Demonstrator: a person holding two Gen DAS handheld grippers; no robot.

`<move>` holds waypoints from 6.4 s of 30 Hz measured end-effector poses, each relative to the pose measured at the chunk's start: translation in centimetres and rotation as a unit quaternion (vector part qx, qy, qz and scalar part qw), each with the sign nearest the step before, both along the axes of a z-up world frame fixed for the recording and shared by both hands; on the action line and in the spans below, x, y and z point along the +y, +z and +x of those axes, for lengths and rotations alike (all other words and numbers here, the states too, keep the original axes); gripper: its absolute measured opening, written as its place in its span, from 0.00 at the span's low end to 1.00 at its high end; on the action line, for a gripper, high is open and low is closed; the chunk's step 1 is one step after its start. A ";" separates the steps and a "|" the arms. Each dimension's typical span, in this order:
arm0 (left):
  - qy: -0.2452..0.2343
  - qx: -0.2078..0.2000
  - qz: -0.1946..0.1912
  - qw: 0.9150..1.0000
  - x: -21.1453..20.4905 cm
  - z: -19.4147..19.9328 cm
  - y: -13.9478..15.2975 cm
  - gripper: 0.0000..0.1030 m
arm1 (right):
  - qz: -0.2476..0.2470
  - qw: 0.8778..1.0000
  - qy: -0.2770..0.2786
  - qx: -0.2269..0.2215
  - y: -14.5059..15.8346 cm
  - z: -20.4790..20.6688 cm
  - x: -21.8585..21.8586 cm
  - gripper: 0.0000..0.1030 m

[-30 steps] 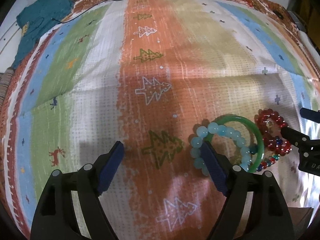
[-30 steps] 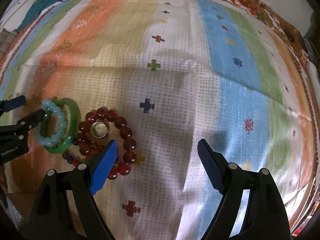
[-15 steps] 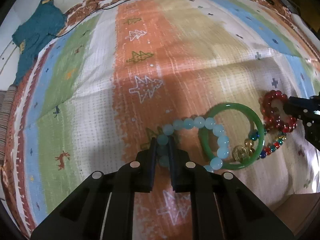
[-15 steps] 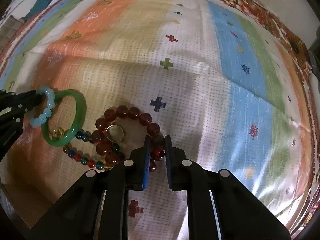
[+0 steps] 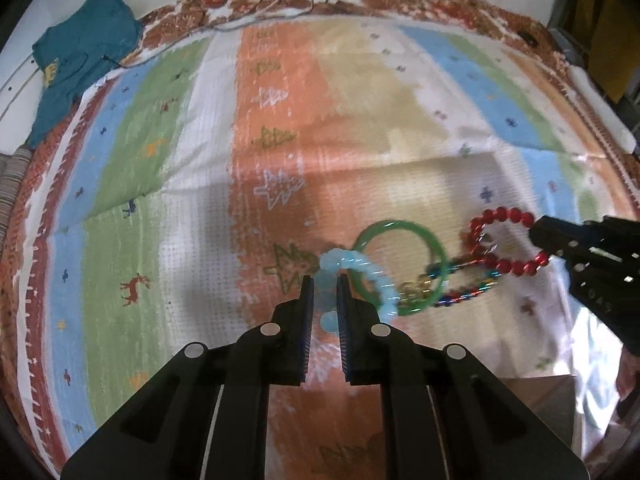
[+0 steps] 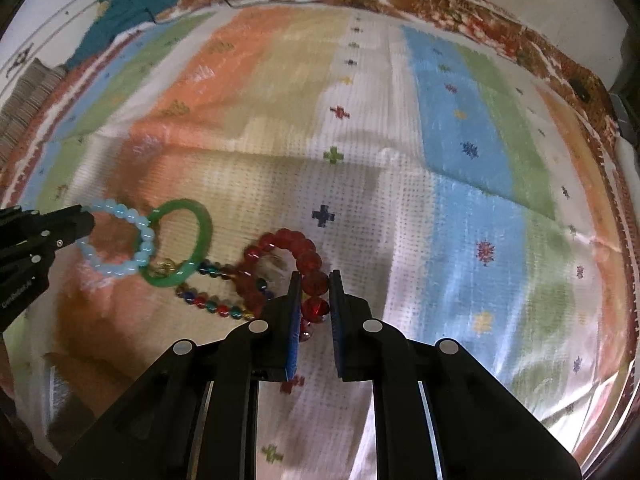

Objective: Organize jewelry
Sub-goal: 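Grasp the light blue bead bracelet with the left tool while the right grasps the red bead bracelet, then lift both held bracelets and carry them over the silver tin, then open both tools to drop the bracelets into the tin, then move both open tools toward the green bangle and multicolour bracelet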

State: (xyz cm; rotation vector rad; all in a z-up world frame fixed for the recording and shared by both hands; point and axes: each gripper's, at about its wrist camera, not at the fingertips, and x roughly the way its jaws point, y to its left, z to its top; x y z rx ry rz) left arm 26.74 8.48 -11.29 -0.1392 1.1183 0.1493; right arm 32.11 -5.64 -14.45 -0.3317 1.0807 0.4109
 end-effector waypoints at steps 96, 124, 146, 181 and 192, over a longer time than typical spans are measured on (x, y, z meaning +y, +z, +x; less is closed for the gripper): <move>-0.006 -0.146 -0.040 0.989 -6.8 -16.5 12.0 0.40 | 0.134 0.987 0.039 -0.080 8.8 -17.1 -3.9 0.22; 0.011 -0.113 -0.032 0.993 -5.7 -13.9 10.1 0.55 | 0.115 0.992 -0.015 -0.049 7.5 -13.6 -4.6 0.66; 0.030 -0.079 -0.004 0.996 -3.1 -7.8 7.8 0.67 | 0.082 0.996 -0.040 -0.010 5.4 -8.7 -3.0 0.77; 0.034 -0.010 -0.002 0.999 1.0 -0.9 1.6 0.67 | 0.035 0.998 -0.041 0.037 -0.1 -2.1 0.0 0.77; 0.023 0.006 -0.004 1.000 1.0 1.4 -0.7 0.67 | 0.009 0.997 -0.050 0.053 -2.7 0.0 0.6 0.77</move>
